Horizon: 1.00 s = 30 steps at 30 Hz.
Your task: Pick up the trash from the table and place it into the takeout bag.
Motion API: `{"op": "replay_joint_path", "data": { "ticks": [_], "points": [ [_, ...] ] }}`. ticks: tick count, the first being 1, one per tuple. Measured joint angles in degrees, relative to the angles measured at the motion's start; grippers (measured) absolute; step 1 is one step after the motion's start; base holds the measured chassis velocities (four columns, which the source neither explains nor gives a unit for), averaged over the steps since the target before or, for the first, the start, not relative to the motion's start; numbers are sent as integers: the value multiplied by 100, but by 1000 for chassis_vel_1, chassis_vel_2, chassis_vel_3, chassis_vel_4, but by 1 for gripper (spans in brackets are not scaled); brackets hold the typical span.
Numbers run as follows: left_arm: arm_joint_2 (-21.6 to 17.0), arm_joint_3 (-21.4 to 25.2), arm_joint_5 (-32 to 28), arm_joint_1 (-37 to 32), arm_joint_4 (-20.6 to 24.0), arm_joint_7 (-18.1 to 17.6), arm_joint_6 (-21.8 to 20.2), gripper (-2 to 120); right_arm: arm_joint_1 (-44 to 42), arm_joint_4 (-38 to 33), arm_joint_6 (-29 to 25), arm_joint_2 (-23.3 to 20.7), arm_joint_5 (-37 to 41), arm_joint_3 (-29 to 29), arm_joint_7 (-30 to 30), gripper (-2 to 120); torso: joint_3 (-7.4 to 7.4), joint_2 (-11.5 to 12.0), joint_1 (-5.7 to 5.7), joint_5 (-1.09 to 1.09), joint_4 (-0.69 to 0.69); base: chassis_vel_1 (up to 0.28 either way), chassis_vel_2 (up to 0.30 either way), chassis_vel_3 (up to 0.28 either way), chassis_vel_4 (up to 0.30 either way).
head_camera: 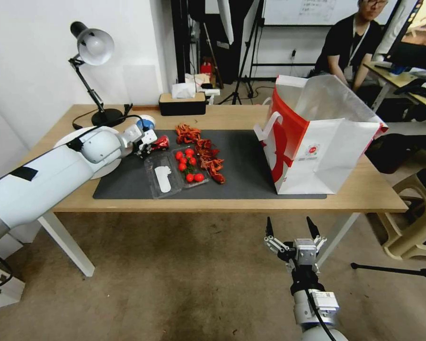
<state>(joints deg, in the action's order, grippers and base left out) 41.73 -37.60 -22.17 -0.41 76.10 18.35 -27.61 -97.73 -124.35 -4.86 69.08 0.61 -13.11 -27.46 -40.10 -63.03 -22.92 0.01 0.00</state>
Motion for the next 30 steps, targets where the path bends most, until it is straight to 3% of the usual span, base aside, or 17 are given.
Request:
{"op": "replay_joint_path", "data": {
  "ticks": [5, 10, 12, 13, 16, 18, 21, 22, 25, 30],
  "points": [
    [1, 154, -20, -92, 64, -8, -7, 0, 2, 6, -1, 6, -2, 2, 2, 100, 0, 0, 0, -1, -2, 0, 0, 0, 0],
    [57, 763, -739, -23, 732, -253, 48, 0, 9, 7, -1, -17, 2, -9, 1, 100, 0, 1, 0, -1, -3, 0, 0, 0, 0],
    [392, 868, -1611, 495, 1042, -644, 92, 0, 20, 7, 0, -17, 6, -16, 0, 100, 0, 1, 0, 1, 1, 0, 0, 0, 0],
    [392, 868, -1611, 495, 1042, -644, 92, 0, 20, 7, 0, -17, 6, -16, 0, 100, 0, 1, 0, 1, 1, 0, 0, 0, 0],
    [1036, 686, -3350, 1377, 1296, -1059, 91, 0, 104, 11, 65, -6, 61, 1, -1, 100, 0, 1, 0, 4, 2, 0, 0, 0, 0],
    [1260, 541, -3681, 1611, 1287, -1101, 93, 0, 162, 9, 101, -36, 108, 1, -10, 100, 0, 1, 0, 3, 0, 0, 0, 0, 0],
    [2176, 188, -3849, 1857, 965, -1126, 525, 0, 280, -97, 208, -194, 299, -95, -51, 100, -1, 1, -1, 0, 0, 0, 0, 0, 0],
    [2176, 188, -3849, 1857, 965, -1126, 525, 0, 280, -97, 208, -194, 299, -95, -51, 100, -1, 1, -1, 0, 0, 0, 0, 0, 0],
    [2640, 92, -3956, 1936, 741, -1149, 705, 0, 178, -127, 193, -171, 273, -129, -54, 100, 0, 1, -1, 1, 0, 0, 0, 0, 0],
    [2827, -60, -3997, 2018, 634, -1156, 706, 0, 100, -114, 120, -83, 208, -114, -44, 100, 0, 0, -1, -1, -1, 0, 0, 0, 0]
  ]
}}
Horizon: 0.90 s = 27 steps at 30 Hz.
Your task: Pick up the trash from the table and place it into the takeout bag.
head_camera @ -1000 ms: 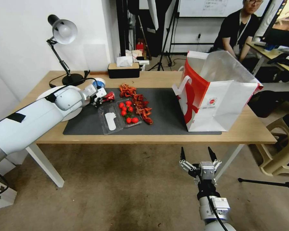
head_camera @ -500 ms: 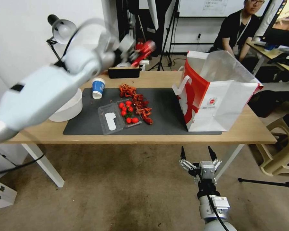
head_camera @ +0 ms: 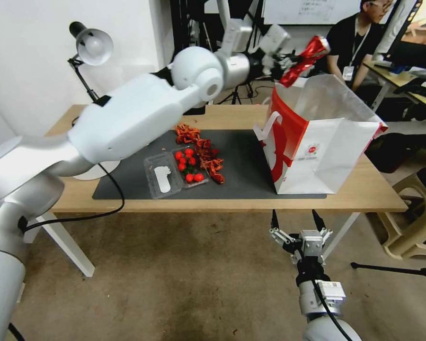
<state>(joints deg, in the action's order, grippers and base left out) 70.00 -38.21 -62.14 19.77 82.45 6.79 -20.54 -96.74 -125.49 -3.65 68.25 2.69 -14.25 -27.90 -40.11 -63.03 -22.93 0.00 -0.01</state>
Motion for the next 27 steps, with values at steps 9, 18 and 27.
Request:
{"op": "replay_joint_path", "data": {
  "ticks": [9, 18, 27],
  "points": [
    [174, -340, -21, -33, -38, 26, 162, 0, 54, 63, -59, 8, 13, -2, 6, 100, 0, 0, 0, 0, 0, 0, 0, 0, 0],
    [179, -409, 3, -11, -59, 14, 242, 15, 70, 113, -91, 26, 12, 13, 16, 100, 0, 0, 0, 0, 0, 0, 0, 0, 0],
    [51, -336, -42, -11, 53, -121, 254, 45, 94, 91, -84, 36, 11, 53, 16, 100, 0, 0, 1, 0, 1, 0, 0, 0, 0]
  ]
}}
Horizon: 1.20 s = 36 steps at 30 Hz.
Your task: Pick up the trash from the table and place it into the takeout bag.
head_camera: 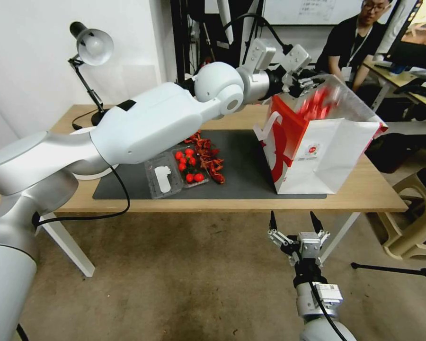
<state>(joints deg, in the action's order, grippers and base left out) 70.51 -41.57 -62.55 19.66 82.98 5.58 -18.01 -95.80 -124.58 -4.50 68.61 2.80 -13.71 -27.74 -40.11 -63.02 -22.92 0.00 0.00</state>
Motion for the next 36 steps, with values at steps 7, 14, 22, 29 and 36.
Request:
{"op": "replay_joint_path", "data": {
  "ticks": [7, 14, 22, 29, 36],
  "points": [
    [-712, 448, -117, -468, 710, -483, -95, 70, 21, -12, 22, 23, -5, 23, -16, 100, 1, 0, 0, 0, 1, 0, 0, 0, 0],
    [-1401, 921, -30, -1148, 1281, -617, -214, 95, -9, -51, 26, 44, -22, 23, -18, 100, 0, 0, 0, -3, 0, 0, 0, 0, 0],
    [-1736, 1181, 27, -1555, 1603, -648, -255, 100, -23, -68, 27, 43, -36, 26, -17, 100, 1, 0, 0, -5, -4, 0, 0, 0, 0],
    [-3160, 3257, 498, -4030, 2990, -675, -257, 100, -28, -180, 75, -147, 0, 11, -16, 100, 1, -1, 0, 2, -1, 0, 0, 0, 0],
    [-3001, 4839, 1554, -6764, 3724, -1176, 344, 100, -539, -379, -53, 145, -280, -249, -4, 100, 0, -1, 1, -8, 6, 0, 0, 0, 0]
  ]
}}
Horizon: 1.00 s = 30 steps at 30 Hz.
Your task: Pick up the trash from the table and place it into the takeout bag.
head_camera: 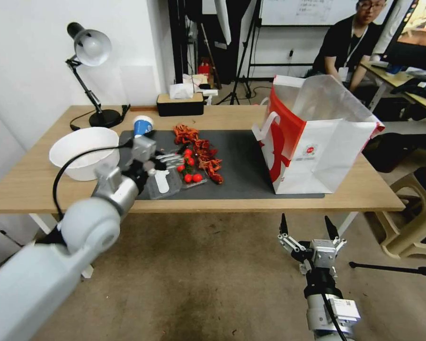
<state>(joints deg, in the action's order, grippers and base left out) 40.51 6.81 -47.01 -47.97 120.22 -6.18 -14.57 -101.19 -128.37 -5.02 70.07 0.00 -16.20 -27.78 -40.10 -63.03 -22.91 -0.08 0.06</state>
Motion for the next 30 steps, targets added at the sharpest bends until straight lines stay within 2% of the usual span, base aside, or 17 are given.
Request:
{"op": "replay_joint_path", "data": {
  "ticks": [1, 2, 4, 5, 9, 10, 13, 18, 30],
  "points": [
    [0, 0, 0, 0, 0, 0, 0, 100, 0, 0, 0, 0, 0, 0, 0, 100, 0, 0, 0, 0, 0, 0, 0, 0, 0],
    [150, 97, 312, -300, 88, -213, 143, 100, -128, -87, -38, 119, -90, -80, 11, 100, 0, 0, 0, 9, 6, 0, 0, 0, 0],
    [389, 589, 725, -1120, 337, -1008, 280, 100, -147, -108, -42, 185, -146, -95, 24, 100, 1, 0, 0, 10, -8, 0, 0, 0, 0],
    [389, 589, 725, -1120, 337, -1008, 280, 100, -147, -108, -42, 185, -146, -95, 24, 100, 1, 0, 0, 10, -8, 0, 0, 0, 0],
    [671, 1738, 1255, -2703, 549, -1567, 161, 100, -169, -115, -42, 199, -180, -72, 45, 100, 0, 0, 0, 9, -9, 0, 0, 0, 0],
    [671, 1738, 1255, -2703, 549, -1567, 161, 100, -169, -115, -42, 199, -180, -72, 45, 100, 0, 0, 0, 9, -9, 0, 0, 0, 0],
    [953, 2148, 1576, -3315, 504, -1588, 273, 100, -160, -116, -42, 182, -176, -64, 50, 100, 0, 0, 0, 8, -7, 0, 0, 0, 0],
    [1073, 2297, 1811, -3646, 233, -1484, 452, 100, -114, -92, -12, 100, -130, -60, 54, 100, 0, 1, -1, 7, -6, 0, 0, 0, 0],
    [1176, 2400, 1849, -3881, 44, -1374, 540, 100, -135, -149, 27, -66, -48, -120, 91, 100, 0, 1, -1, 8, -6, 0, 0, 0, 0]
  ]
}}
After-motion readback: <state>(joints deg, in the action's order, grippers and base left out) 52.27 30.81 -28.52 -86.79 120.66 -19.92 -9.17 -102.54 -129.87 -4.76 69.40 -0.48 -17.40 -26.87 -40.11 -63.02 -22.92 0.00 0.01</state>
